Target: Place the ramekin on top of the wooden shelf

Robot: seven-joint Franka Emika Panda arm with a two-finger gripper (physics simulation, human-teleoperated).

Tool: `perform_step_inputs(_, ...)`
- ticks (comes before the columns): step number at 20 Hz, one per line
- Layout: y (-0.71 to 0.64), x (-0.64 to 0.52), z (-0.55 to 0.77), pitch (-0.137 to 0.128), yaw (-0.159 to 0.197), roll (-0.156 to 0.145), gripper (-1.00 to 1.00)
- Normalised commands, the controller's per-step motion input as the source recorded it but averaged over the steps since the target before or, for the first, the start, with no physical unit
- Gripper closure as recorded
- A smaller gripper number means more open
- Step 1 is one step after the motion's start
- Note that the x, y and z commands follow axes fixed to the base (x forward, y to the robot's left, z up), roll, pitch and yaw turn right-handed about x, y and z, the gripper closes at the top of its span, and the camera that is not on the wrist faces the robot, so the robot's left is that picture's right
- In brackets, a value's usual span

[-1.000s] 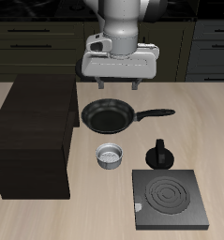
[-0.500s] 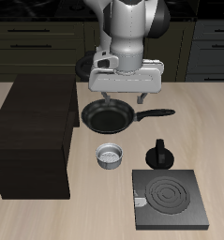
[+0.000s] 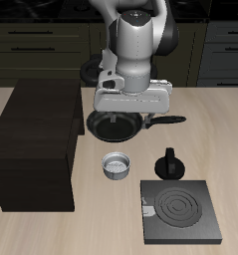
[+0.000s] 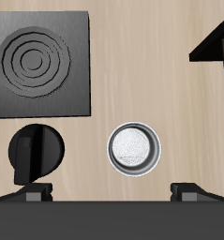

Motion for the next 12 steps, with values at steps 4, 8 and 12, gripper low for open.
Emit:
perform_step_inputs(4,0.06,-0.08,-0.20,-0.019,0.005,-0.001,-1.00)
perform_step_inputs(8,-0.02,0.04,-0.22,0.008,0.006,-0.014,-1.00)
perform_step_inputs(12,-0.07,0.06,-0.28,0.012,-0.018,-0.017,-1.00)
